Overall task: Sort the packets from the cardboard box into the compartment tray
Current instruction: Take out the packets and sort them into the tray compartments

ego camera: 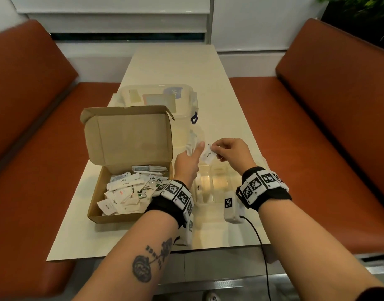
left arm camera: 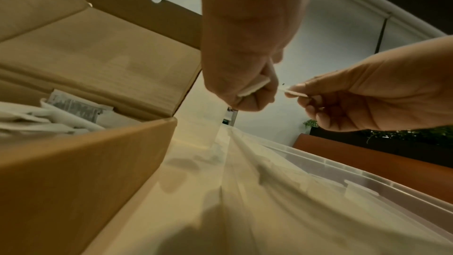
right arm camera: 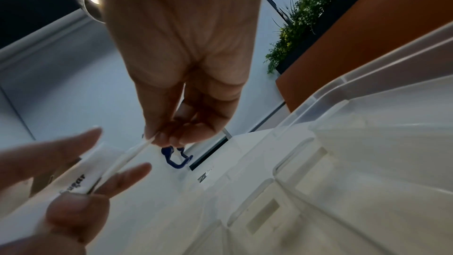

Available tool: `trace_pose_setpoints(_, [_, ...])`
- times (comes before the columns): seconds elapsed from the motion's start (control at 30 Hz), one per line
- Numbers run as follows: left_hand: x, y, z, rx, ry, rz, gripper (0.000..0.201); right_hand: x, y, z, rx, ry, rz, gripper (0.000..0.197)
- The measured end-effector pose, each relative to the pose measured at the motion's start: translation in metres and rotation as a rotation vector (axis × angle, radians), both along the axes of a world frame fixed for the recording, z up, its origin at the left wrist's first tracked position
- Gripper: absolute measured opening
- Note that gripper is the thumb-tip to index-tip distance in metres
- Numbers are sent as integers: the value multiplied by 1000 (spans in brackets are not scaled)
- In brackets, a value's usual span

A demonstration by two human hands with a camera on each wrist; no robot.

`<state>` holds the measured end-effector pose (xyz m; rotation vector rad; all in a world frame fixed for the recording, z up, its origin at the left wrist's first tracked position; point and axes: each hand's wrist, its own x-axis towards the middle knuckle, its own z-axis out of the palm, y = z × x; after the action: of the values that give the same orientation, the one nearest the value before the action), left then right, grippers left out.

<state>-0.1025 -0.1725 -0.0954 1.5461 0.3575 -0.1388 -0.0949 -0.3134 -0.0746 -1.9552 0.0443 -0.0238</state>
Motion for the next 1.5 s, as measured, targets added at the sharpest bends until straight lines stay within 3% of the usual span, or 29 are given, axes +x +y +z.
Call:
trace_pose_setpoints(0.13, [-1,-2,-4,140,-78,-57,23,4,-3,4,-20,-23,47,8])
trace_pose_setpoints(0.27, [-2,-7,-2,91,-64,24,24,3,1,2,152,74,-6,22])
trace_pose_setpoints(0.47, [-4,-10,0,32,-40,34,27,-2,6,-4,280,143,23,18])
trace_pose_setpoints(0.57, [-2,-7,-3,-37,8,66,31,3,-1,-1,-15,99,6,4])
trace_pose_setpoints(0.67, [-1,-2,-8,-106,76,85,30,9,-12,-2,-453,151,108,19])
trace_pose_setpoints(0.77, [-1,-1,-13,-128,101,94,25,10,-15,-5,-644,256,210,19])
trace_pose_setpoints(0.93, [3,0,-14,-95,114,70,18,17,-3,-2,-805,311,284,11])
trace_pose_setpoints(1.17, [2,0,-13,10,114,35,25,26,8,-3,-1007,278,272,18])
trace_pose_setpoints(1.5, [0,0,-8,78,93,2,23,27,13,-2,-1060,307,290,21])
